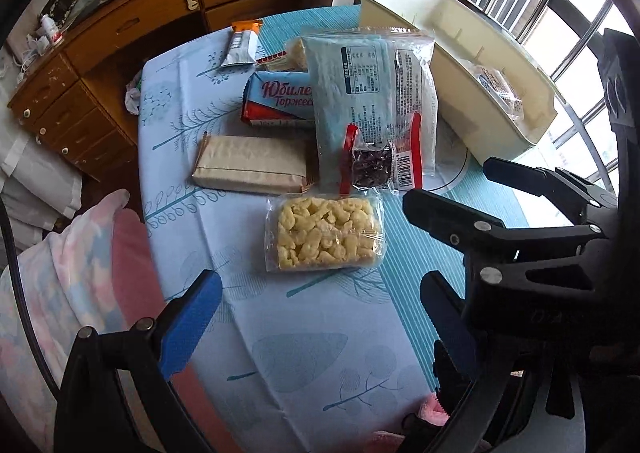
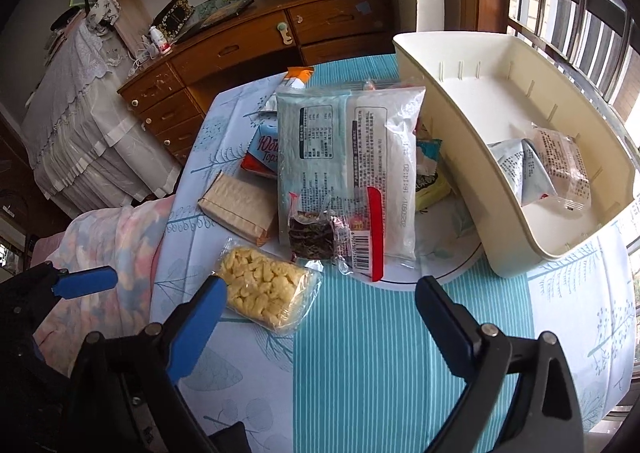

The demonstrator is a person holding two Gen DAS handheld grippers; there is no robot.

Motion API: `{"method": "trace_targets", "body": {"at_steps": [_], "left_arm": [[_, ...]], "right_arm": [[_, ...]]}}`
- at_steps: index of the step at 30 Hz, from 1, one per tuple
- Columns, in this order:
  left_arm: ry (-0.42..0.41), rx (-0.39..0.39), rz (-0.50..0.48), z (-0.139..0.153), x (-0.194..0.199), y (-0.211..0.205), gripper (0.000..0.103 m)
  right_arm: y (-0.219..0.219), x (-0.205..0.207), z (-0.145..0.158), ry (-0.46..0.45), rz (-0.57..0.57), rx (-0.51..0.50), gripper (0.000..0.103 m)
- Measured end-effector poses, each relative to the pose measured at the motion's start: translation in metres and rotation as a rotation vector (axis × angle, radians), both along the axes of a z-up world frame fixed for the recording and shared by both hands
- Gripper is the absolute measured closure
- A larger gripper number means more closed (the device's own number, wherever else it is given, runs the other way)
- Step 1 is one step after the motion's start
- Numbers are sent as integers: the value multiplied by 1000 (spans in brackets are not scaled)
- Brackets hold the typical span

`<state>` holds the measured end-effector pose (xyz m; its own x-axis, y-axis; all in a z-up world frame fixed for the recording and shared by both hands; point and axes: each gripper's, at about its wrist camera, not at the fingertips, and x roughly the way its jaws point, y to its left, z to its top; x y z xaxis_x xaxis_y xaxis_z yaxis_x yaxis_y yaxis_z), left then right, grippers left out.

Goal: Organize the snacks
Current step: 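Withdraw both tools from the tray back toward the remaining snacks, then grasp the yellow-puff bag with the left gripper while the right grasps the red-clipped bag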

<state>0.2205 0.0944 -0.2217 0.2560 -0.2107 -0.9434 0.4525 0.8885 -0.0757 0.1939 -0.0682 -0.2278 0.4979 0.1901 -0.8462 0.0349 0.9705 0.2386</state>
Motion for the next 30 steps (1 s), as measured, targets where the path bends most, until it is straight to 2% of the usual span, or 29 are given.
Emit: {"method": "trace_targets", "body": {"at_steps": [3,7,14,17,21,30], "left_arm": [[-12,6,-22,-16,4,-10,4],[-73,15,-49,-34,7,-22,4],[-98,36,-18,-66,16,-31,4],[-107,44,-3,-73,21,-29,4],[-98,26,-10,-82,25,-30,4],[-131,17,-7,-85,30,-32,4]], "right_arm": [[3,11,-9,27,12,31,7],[2,23,-23,59,0,96,11],[3,36,-53,115,-25,101,19],[3,41,-62,118,-38,96,25],[1,47,-71,114,-51,109,26],[1,56,-81,102,-77,94,27]]}}
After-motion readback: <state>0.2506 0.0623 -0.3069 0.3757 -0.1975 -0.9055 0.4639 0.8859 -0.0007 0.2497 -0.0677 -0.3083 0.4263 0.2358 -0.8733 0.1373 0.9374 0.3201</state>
